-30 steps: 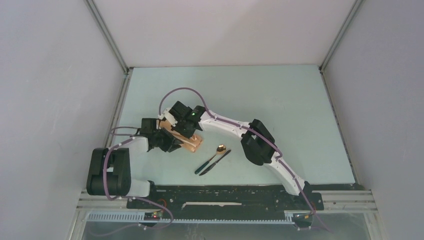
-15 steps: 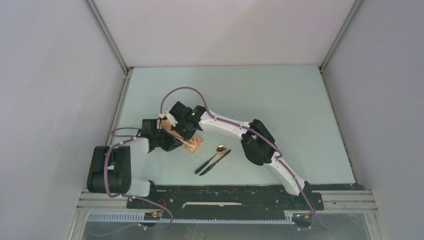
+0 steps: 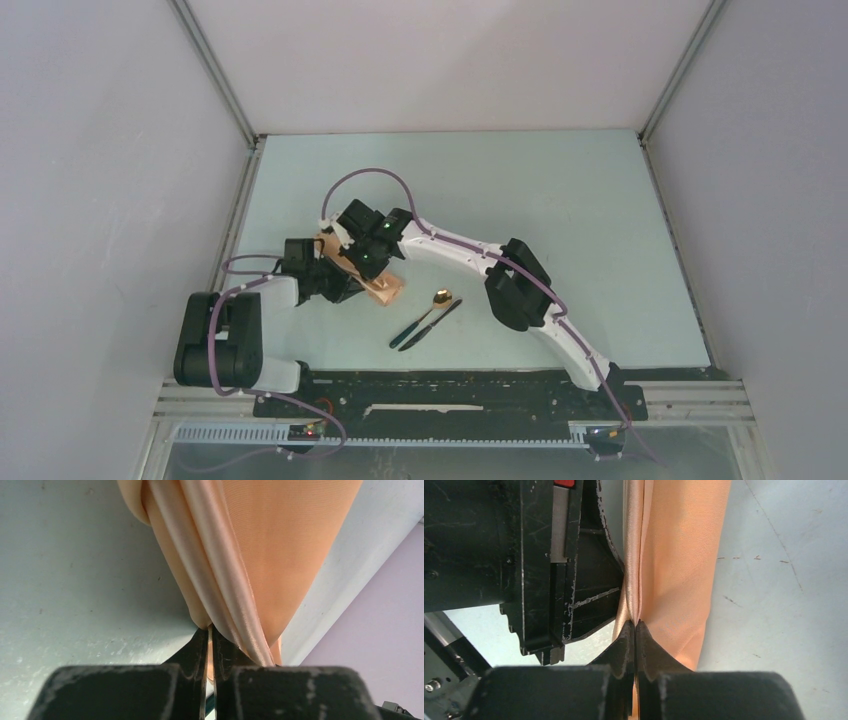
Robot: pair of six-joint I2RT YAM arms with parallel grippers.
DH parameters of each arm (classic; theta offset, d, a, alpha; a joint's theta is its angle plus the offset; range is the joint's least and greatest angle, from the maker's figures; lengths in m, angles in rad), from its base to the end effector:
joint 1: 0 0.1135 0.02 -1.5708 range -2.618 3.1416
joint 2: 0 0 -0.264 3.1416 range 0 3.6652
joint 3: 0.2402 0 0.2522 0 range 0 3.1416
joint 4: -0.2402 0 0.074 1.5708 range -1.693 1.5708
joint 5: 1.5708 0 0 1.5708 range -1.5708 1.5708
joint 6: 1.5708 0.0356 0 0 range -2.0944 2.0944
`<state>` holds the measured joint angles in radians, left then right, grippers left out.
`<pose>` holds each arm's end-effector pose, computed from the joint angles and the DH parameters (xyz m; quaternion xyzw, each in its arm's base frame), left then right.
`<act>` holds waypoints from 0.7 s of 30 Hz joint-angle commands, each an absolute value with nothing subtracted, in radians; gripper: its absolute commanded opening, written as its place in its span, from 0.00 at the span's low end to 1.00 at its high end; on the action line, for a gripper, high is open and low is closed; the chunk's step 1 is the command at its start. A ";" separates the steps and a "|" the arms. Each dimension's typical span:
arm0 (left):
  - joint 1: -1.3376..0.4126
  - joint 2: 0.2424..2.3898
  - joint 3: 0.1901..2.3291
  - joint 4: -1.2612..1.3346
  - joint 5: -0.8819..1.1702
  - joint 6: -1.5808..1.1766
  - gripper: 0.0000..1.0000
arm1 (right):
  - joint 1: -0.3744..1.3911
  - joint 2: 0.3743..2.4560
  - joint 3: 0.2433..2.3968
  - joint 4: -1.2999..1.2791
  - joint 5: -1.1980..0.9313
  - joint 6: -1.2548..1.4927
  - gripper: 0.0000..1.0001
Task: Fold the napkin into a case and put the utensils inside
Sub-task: Smooth out the smaller rectangle-folded napkin at the center of the board.
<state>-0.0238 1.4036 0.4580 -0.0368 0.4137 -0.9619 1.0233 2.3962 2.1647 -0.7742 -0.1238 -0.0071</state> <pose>0.2268 -0.0197 0.1216 -0.3703 0.8624 -0.3074 0.1570 0.2694 0.4503 0.2024 -0.4873 0.8256 0.1873 0.2142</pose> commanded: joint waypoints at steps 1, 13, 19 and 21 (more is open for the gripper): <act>-0.031 1.387 0.440 -0.064 0.364 -0.951 0.06 | 1.025 2.359 2.194 -0.755 -0.172 0.085 0.00; -0.032 1.351 0.438 -0.097 0.352 -0.936 0.17 | 0.989 2.387 2.036 -0.584 -0.241 0.189 0.01; -0.027 1.261 0.470 -0.259 0.294 -0.907 0.25 | 0.968 2.392 1.991 -0.552 -0.265 0.202 0.06; -0.020 1.198 0.483 -0.325 0.284 -0.896 0.26 | 0.962 2.389 1.978 -0.545 -0.271 0.202 0.06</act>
<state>-0.0257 1.3010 0.4530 -0.1734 0.3405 -0.9398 0.9680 2.3962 1.9984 -0.5854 -0.2371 0.1719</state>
